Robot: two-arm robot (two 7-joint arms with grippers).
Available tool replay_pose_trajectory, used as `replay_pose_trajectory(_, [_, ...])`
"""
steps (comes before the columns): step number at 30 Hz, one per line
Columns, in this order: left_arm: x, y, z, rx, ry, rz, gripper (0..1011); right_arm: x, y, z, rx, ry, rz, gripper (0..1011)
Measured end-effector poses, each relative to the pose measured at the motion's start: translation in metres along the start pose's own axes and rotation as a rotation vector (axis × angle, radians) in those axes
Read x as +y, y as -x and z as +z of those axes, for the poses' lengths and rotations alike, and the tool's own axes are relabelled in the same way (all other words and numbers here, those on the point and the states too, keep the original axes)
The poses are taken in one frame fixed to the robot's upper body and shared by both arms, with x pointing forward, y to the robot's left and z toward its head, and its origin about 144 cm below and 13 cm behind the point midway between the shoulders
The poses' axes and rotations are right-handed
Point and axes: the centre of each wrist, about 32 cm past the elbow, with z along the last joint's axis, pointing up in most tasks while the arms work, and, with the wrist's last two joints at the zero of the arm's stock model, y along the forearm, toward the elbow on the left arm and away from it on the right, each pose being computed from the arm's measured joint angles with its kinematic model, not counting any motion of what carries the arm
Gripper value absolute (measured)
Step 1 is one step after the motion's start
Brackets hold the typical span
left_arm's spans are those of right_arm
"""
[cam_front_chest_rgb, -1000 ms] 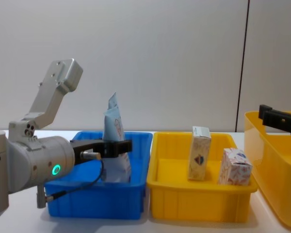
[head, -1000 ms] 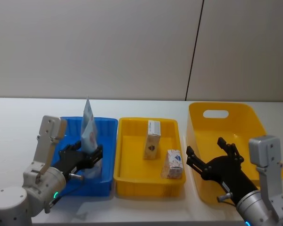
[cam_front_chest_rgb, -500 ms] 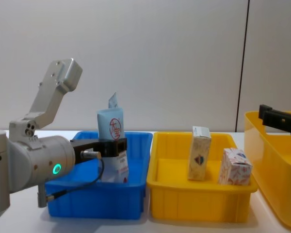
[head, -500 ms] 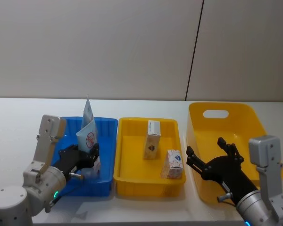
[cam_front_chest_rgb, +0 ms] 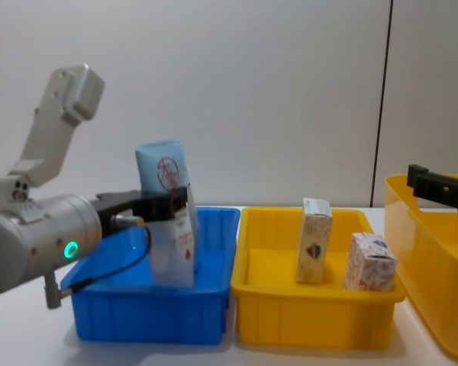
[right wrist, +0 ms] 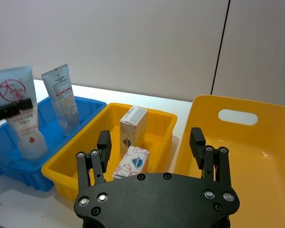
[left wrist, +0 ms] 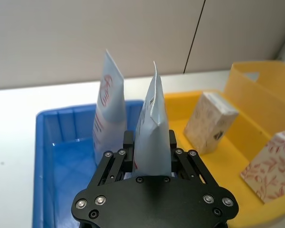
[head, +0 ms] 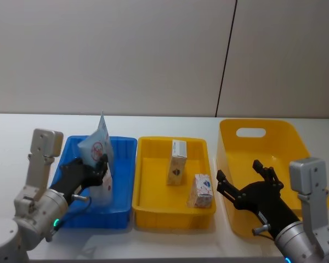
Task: Bimanual collaborative sorting of washing and personal care products
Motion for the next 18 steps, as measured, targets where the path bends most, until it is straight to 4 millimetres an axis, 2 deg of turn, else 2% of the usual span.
replay_pose_trajectory(18, [0.013, -0.013, 0.039, 0.001, 0.206, -0.108, 282, 0.000, 0.000, 0.000, 0.000, 0.000, 0.000, 1003])
